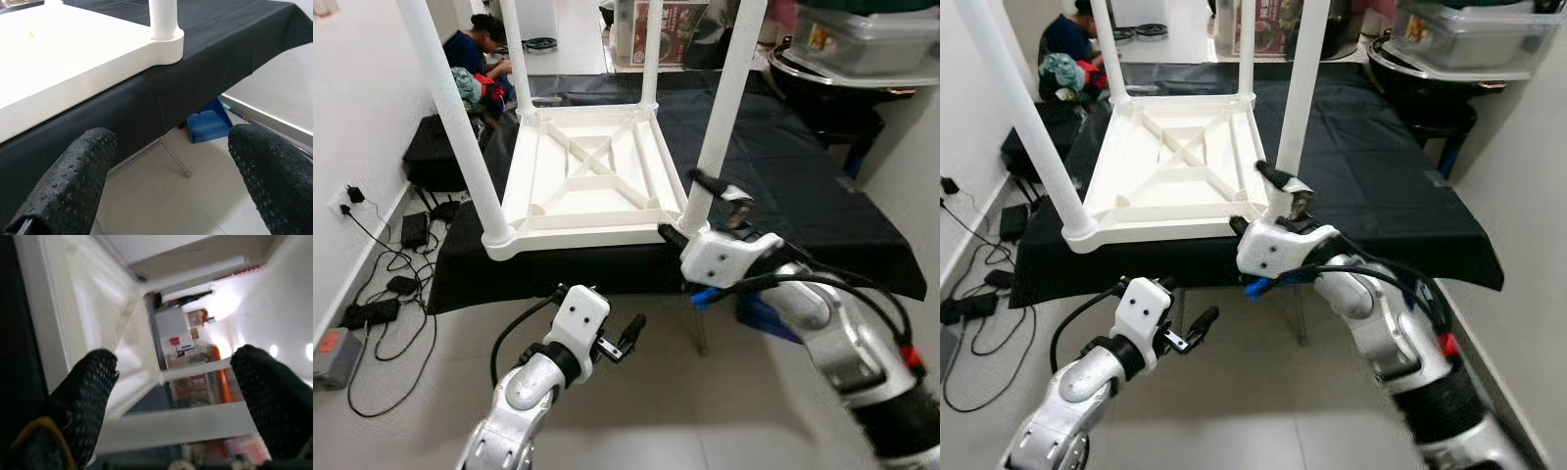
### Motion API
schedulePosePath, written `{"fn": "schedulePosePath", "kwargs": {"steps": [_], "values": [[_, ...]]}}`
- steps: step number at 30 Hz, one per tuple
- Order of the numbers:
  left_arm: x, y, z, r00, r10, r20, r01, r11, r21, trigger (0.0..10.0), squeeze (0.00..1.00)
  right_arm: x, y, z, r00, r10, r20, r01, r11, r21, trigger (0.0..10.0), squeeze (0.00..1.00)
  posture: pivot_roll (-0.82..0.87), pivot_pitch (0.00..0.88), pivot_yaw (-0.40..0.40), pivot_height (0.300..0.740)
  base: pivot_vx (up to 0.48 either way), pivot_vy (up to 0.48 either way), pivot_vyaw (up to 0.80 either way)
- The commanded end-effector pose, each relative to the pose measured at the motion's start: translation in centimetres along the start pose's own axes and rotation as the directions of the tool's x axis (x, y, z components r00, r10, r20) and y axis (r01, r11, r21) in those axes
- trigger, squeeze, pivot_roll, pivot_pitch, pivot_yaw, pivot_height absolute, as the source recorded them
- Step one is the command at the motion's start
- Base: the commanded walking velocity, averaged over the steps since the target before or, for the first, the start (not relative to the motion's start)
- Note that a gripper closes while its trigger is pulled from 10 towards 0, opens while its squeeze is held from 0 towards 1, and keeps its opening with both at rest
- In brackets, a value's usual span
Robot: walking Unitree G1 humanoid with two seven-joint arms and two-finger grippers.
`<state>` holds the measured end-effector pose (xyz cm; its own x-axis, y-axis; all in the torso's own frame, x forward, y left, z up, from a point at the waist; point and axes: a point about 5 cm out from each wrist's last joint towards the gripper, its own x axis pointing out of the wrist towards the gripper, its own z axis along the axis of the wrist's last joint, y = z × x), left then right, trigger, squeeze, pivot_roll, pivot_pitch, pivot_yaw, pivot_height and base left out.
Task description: Building children table
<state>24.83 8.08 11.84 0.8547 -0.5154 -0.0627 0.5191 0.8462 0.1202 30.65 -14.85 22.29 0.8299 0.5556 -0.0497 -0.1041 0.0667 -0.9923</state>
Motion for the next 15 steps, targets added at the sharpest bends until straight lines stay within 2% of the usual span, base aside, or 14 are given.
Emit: {"fn": "schedulePosePath", "kwargs": {"steps": [1,2,3,4,5,6,8,10,11,12,15], "values": [[0.0,-0.1,-0.2,1.0,-0.005,-0.007,0.005,1.0,-0.007,10.0,0.0,0.3,0.8,-0.2,0.998,0.066,-0.015,-0.067,0.995,-0.068,10.0,0.0,0.06,0.047,-0.015,0.74,0.0,0.0,0.0],[0.0,-0.1,-0.2,1.0,-0.005,-0.007,0.005,1.0,-0.007,10.0,0.0,0.3,0.8,-0.2,0.998,0.066,-0.015,-0.067,0.995,-0.068,10.0,0.0,0.06,0.047,-0.015,0.74,0.0,0.0,0.0],[0.0,-0.2,-0.1,1.0,-0.007,-0.007,0.007,1.0,-0.007,10.0,0.0,0.7,0.5,-0.7,0.993,0.111,-0.045,-0.117,0.978,-0.171,10.0,0.0,0.06,0.049,-0.016,0.74,0.0,0.0,0.0],[0.0,-0.2,-0.1,1.0,-0.007,-0.007,0.007,1.0,-0.007,10.0,0.0,0.7,0.5,-0.7,0.993,0.111,-0.045,-0.117,0.978,-0.171,10.0,0.0,0.06,0.049,-0.016,0.74,0.0,0.0,0.0],[0.1,-0.2,-0.1,1.0,-0.011,-0.007,0.011,1.0,-0.008,10.0,0.0,1.5,-0.1,-1.2,0.986,0.145,-0.086,-0.162,0.953,-0.255,10.0,0.0,0.06,0.051,-0.015,0.74,0.0,0.0,0.0],[0.1,-0.2,-0.1,1.0,-0.011,-0.007,0.011,1.0,-0.008,10.0,0.0,1.5,-0.1,-1.2,0.986,0.145,-0.086,-0.162,0.953,-0.255,10.0,0.0,0.06,0.051,-0.015,0.74,0.0,0.0,0.0],[0.1,-0.3,-0.1,1.0,-0.016,-0.006,0.016,1.0,-0.008,10.0,0.0,3.2,-1.3,-2.0,0.967,0.192,-0.169,-0.243,0.899,-0.364,10.0,0.0,0.06,0.055,-0.015,0.74,0.0,0.0,0.0],[0.1,-0.3,-0.1,1.0,-0.016,-0.006,0.016,1.0,-0.008,10.0,0.0,3.2,-1.3,-2.0,0.967,0.192,-0.169,-0.243,0.899,-0.364,10.0,0.0,0.06,0.055,-0.015,0.74,0.0,0.0,0.0],[0.1,-0.3,-0.1,1.0,-0.018,-0.006,0.018,1.0,-0.007,10.0,0.0,4.1,-2.1,-2.1,0.961,0.198,-0.194,-0.264,0.863,-0.43,10.0,0.0,0.06,0.055,-0.018,0.74,0.0,0.0,0.0],[0.1,-0.3,-0.1,1.0,-0.018,-0.006,0.018,1.0,-0.007,10.0,0.0,4.1,-2.1,-2.1,0.961,0.198,-0.194,-0.264,0.863,-0.43,10.0,0.0,0.06,0.055,-0.018,0.74,0.0,0.0,0.0],[0.1,-0.5,-0.1,1.0,-0.018,-0.01,0.018,1.0,-0.01,10.0,0.0,5.6,-3.2,-1.7,0.953,0.214,-0.215,-0.3,0.77,-0.563,10.0,0.0,0.07,0.057,-0.032,0.74,0.0,0.0,0.0]]}}
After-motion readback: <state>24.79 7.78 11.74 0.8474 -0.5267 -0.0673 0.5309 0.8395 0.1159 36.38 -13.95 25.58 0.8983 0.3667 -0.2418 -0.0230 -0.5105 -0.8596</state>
